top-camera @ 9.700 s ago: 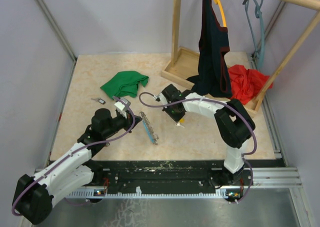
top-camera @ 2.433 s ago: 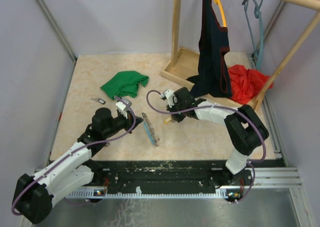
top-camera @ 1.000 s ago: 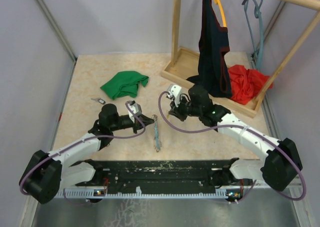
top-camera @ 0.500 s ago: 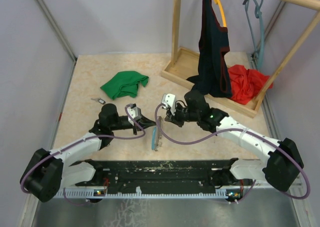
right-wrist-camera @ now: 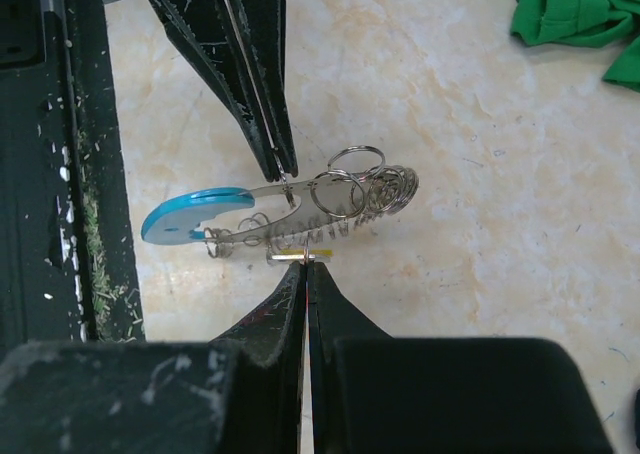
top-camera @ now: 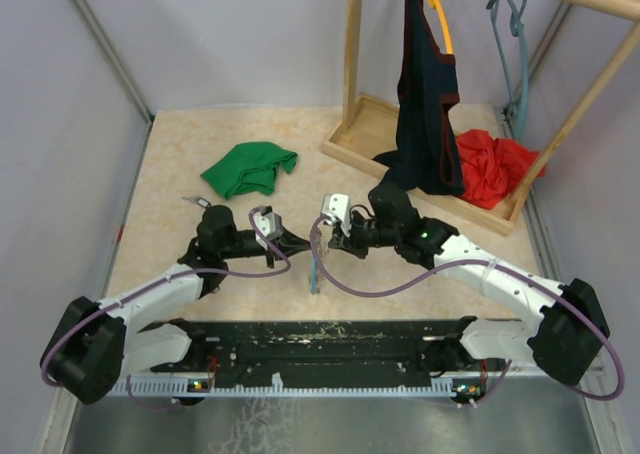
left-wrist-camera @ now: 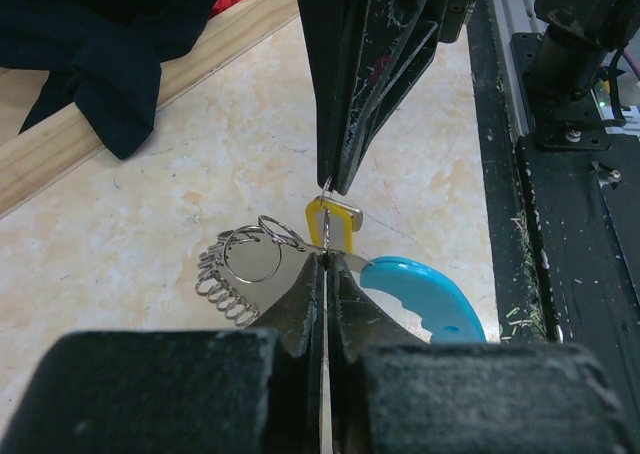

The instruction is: Put the keys on the keyring

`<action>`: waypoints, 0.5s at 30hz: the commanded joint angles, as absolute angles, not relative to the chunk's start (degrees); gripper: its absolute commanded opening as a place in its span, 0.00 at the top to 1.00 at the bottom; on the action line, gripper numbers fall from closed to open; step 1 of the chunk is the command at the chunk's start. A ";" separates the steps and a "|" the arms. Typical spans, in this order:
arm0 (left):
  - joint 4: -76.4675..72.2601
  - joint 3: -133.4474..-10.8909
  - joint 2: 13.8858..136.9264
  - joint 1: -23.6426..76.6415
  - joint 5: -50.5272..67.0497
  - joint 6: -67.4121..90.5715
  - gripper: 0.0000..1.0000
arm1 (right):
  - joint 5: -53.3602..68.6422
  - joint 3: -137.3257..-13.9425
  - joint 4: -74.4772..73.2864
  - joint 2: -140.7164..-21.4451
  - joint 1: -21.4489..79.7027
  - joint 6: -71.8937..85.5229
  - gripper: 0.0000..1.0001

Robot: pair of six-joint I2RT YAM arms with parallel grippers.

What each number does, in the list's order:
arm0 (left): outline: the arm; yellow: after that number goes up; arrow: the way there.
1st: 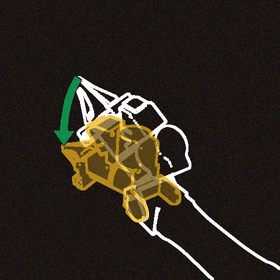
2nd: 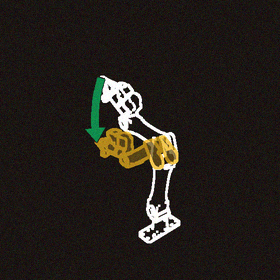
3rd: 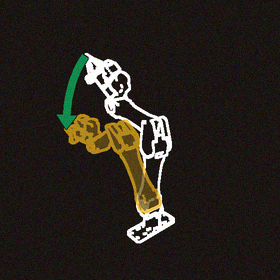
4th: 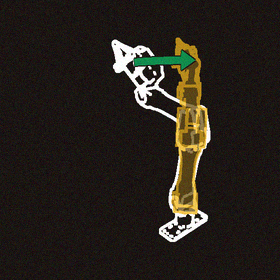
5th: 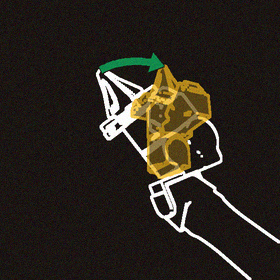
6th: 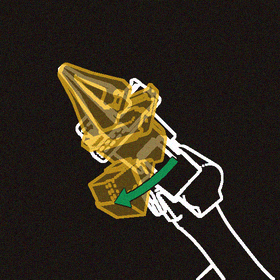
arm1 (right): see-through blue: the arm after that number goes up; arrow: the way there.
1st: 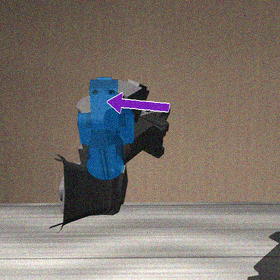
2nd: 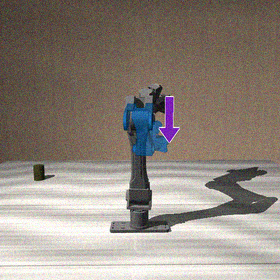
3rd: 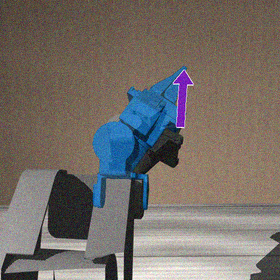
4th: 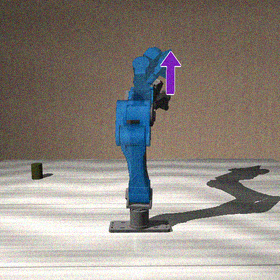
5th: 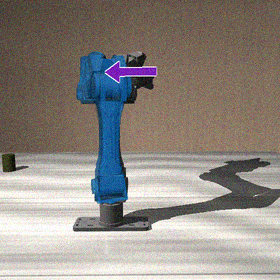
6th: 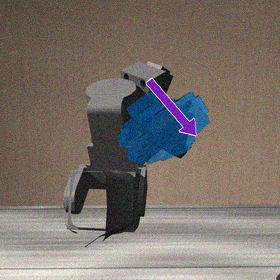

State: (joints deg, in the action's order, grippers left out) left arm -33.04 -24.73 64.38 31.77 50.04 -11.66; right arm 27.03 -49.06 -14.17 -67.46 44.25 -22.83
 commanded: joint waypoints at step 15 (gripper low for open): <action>-33.41 -27.69 65.57 32.15 53.29 -12.64 1.00 | 29.13 -52.37 -13.27 -65.84 45.53 -24.35 1.00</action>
State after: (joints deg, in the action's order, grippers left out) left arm -32.60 -25.58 65.34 31.79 51.51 -11.86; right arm 28.10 -49.19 -14.66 -67.46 44.64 -23.59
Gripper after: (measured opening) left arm 0.007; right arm 0.006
